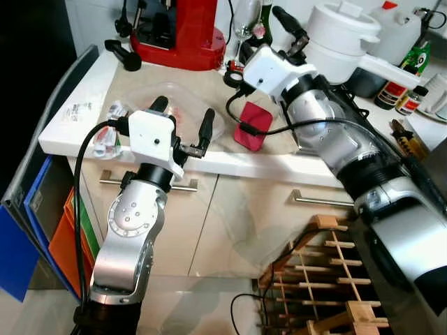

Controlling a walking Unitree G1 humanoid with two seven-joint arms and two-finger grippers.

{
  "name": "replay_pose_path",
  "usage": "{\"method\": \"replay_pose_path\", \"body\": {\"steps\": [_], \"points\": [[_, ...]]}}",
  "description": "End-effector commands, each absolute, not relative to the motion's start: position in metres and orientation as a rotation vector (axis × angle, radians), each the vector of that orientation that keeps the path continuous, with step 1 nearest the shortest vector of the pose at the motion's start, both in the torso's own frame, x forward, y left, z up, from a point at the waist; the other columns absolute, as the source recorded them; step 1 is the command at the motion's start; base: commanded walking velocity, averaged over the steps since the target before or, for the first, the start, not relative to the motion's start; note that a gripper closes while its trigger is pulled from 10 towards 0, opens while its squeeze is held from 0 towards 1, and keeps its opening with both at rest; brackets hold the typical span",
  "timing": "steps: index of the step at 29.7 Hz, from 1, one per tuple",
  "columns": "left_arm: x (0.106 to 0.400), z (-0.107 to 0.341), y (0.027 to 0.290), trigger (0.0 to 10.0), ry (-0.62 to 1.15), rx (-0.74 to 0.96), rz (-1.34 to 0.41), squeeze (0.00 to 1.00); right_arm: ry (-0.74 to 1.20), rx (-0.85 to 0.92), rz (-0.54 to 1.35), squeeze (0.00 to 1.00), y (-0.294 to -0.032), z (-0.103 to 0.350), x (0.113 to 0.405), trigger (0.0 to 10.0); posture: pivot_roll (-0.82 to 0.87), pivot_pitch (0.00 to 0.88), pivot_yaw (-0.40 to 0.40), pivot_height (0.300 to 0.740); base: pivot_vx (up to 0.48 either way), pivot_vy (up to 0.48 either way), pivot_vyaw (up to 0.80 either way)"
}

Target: Restocking fridge

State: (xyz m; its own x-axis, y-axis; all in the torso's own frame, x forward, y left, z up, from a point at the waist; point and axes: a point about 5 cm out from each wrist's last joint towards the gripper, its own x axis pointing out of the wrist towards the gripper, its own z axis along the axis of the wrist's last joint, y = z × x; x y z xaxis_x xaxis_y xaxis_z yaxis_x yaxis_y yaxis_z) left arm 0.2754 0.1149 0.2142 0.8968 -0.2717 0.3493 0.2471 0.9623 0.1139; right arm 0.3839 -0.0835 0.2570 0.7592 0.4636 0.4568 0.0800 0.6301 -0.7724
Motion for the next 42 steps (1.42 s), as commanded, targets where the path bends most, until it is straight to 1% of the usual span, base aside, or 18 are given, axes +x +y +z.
{"method": "replay_pose_path", "body": {"steps": [1, 2, 8, 9, 10, 11, 12, 14, 15, 16, 17, 18, 19, 20, 22, 28, 35, 42], "points": [[0.276, 0.214, 0.11, 10.0, -0.371, 0.059, -0.279, 0.0, -0.64, -0.749, 0.223, 0.0, -0.095, 0.252, 0.38, 10.0, 0.16, 0.0, -0.185, 0.74, 0.0, 0.0, 0.0], [0.276, 0.214, 0.11, 10.0, -0.371, 0.059, -0.281, 0.0, -0.62, -0.707, 0.227, 0.0, -0.097, 0.249, 0.378, 10.0, 0.16, 0.0, -0.185, 0.74, 0.0, 0.0, 0.0], [0.277, 0.213, 0.111, 10.0, -0.367, 0.061, -0.287, 0.0, -0.283, -0.11, 0.281, 0.0, -0.1, 0.22, 0.368, 10.0, 0.15, 0.0, -0.179, 0.74, 0.0, 0.0, 0.0], [0.277, 0.213, 0.111, 10.0, -0.367, 0.061, -0.287, 0.0, -0.283, -0.11, 0.281, 0.0, -0.1, 0.22, 0.368, 10.0, 0.15, 0.0, -0.179, 0.74, 0.0, 0.0, 0.0], [0.277, 0.213, 0.111, 10.0, -0.366, 0.062, -0.289, 0.0, -0.233, -0.002, 0.327, 0.0, -0.097, 0.216, 0.364, 10.0, 0.15, 0.001, -0.177, 0.74, 0.0, 0.0, 0.0], [0.277, 0.213, 0.11, 10.0, -0.366, 0.062, -0.291, 0.0, -0.216, 0.044, 0.363, 0.0, -0.095, 0.216, 0.361, 10.0, 0.15, 0.001, -0.177, 0.74, 0.0, 0.0, 0.0], [0.277, 0.213, 0.11, 10.0, -0.366, 0.062, -0.291, 0.0, -0.216, 0.044, 0.363, 0.0, -0.095, 0.216, 0.361, 10.0, 0.15, 0.001, -0.177, 0.74, 0.0, 0.0, 0.0], [0.276, 0.213, 0.11, 10.0, -0.365, 0.063, -0.293, 0.0, -0.21, 0.121, 0.495, 0.0, -0.087, 0.222, 0.348, 10.0, 0.15, 0.004, -0.175, 0.74, 0.0, 0.0, 0.0], [0.276, 0.213, 0.11, 10.0, -0.365, 0.063, -0.293, 0.0, -0.21, 0.121, 0.495, 0.0, -0.087, 0.222, 0.348, 10.0, 0.15, 0.004, -0.175, 0.74, 0.0, 0.0, 0.0], [0.276, 0.213, 0.11, 10.0, -0.364, 0.064, -0.293, 0.0, -0.21, 0.139, 0.565, 0.0, -0.083, 0.225, 0.342, 10.0, 0.15, 0.004, -0.175, 0.74, 0.0, 0.0, 0.0], [0.276, 0.213, 0.111, 10.0, -0.364, 0.064, -0.292, 0.0, -0.206, 0.147, 0.641, 0.0, -0.079, 0.228, 0.334, 10.0, 0.15, 0.007, -0.178, 0.74, 0.0, 0.0, 0.0], [0.275, 0.213, 0.111, 10.0, -0.364, 0.064, -0.289, 0.0, -0.188, 0.161, 0.775, 0.0, -0.074, 0.229, 0.318, 10.0, 0.15, 0.006, -0.179, 0.74, 0.0, 0.0, 0.0], [0.275, 0.213, 0.111, 10.0, -0.364, 0.064, -0.289, 0.0, -0.188, 0.161, 0.775, 0.0, -0.074, 0.229, 0.318, 10.0, 0.15, 0.006, -0.179, 0.74, 0.0, 0.0, 0.0], [0.275, 0.213, 0.111, 10.0, -0.364, 0.063, -0.287, 0.0, -0.133, 0.158, 0.843, 0.0, -0.07, 0.222, 0.308, 10.0, 0.15, 0.006, -0.184, 0.74, 0.0, 0.0, 0.0], [0.275, 0.212, 0.111, 10.0, -0.364, 0.063, -0.287, 0.0, -0.087, 0.133, 0.873, 0.0, -0.069, 0.214, 0.302, 10.0, 0.16, 0.007, -0.184, 0.74, 0.0, 0.0, 0.0], [0.274, 0.212, 0.112, 10.0, -0.361, 0.064, -0.287, 0.0, 0.027, 0.123, 0.885, 0.0, -0.072, 0.199, 0.298, 10.0, 0.16, 0.0, -0.181, 0.74, 0.0, 0.0, 0.0], [0.275, 0.211, 0.113, 10.0, -0.359, 0.079, -0.284, 0.0, 0.081, 0.002, 0.771, 0.0, -0.085, 0.179, 0.313, 10.0, 0.16, 0.0, -0.179, 0.74, 0.0, 0.0, 0.0], [0.278, 0.202, 0.139, 10.0, -0.315, 0.126, -0.169, 0.0, 0.064, -0.081, 0.731, 0.0, -0.082, 0.173, 0.325, 10.0, 0.18, 0.0, -0.177, 0.74, 0.0, 0.0, 0.0]]}}
